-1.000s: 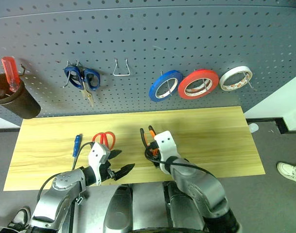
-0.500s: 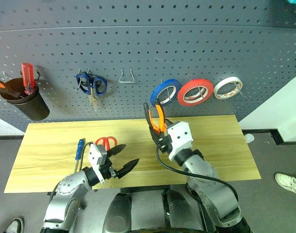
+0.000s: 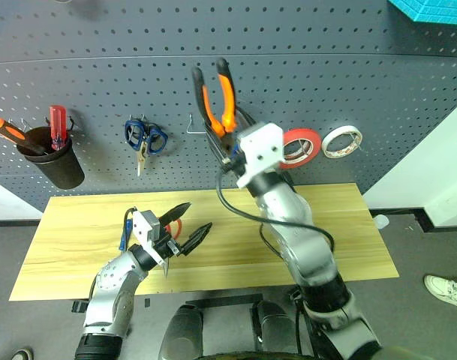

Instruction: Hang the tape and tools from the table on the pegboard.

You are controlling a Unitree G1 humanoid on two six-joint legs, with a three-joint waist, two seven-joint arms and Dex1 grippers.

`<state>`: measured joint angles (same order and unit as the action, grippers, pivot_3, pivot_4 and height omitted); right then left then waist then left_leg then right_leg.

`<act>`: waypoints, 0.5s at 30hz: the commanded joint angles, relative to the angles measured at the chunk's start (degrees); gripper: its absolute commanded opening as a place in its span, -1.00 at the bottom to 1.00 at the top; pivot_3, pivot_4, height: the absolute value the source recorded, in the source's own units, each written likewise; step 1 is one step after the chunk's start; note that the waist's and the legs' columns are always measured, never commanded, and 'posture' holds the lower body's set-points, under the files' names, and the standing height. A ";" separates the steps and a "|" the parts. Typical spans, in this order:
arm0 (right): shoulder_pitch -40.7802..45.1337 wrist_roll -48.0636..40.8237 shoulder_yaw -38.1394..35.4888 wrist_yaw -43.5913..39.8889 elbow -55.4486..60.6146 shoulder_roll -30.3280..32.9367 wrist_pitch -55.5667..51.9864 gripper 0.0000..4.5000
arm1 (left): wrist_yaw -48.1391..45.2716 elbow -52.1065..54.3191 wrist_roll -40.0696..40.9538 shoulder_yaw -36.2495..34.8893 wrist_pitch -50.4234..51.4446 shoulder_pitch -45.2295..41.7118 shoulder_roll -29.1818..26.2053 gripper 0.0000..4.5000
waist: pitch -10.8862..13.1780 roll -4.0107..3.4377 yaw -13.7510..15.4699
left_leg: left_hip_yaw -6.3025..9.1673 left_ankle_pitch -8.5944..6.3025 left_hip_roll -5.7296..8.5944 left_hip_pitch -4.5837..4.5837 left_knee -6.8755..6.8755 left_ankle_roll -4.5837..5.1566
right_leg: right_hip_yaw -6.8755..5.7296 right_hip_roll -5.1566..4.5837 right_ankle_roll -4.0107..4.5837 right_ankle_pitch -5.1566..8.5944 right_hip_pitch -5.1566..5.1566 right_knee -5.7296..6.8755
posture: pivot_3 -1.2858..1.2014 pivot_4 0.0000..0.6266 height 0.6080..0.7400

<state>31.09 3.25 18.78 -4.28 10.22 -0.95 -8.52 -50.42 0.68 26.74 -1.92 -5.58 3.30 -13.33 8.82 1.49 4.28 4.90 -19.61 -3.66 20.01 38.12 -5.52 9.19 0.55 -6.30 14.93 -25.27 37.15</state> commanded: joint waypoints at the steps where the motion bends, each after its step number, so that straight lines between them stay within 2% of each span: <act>1: 5.79 0.33 -2.90 0.21 -7.22 -1.32 5.99 0.10 | 1.44 1.42 -1.02 0.85 -2.42 0.18 1.55 1.00 | -0.08 0.00 0.80 | 0.00 0.00 0.00 0.00 -0.01 0.00 | 0.00 0.00 0.00 -0.01 -0.01 0.01 | 0.28 -0.74 0.81; 10: 12.76 0.98 -4.95 0.03 -19.29 -2.93 12.69 0.10 | 3.56 3.88 -2.04 1.94 -2.74 1.92 2.26 1.00 | -0.13 -0.06 2.76 | 0.00 0.00 -0.01 0.03 -0.10 0.01 | -0.01 0.00 -0.02 -0.03 -0.15 0.09 | 0.30 -0.76 0.81; 15: 15.25 1.48 -5.45 0.07 -23.93 -3.96 14.73 0.10 | 4.23 4.70 -2.16 2.23 -2.37 2.47 2.28 1.00 | -0.14 -0.07 2.89 | -0.01 0.00 0.00 0.04 -0.10 0.00 | -0.01 0.00 0.00 -0.03 -0.14 0.09 | 0.31 -0.74 0.81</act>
<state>44.00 4.34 14.15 -4.40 -14.72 -3.78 3.60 -46.27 3.22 24.41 -0.02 -7.15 5.78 -11.07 8.68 1.42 7.17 4.89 -19.62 -3.66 20.05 38.03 -5.52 9.17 0.55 -6.30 14.90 -25.41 37.24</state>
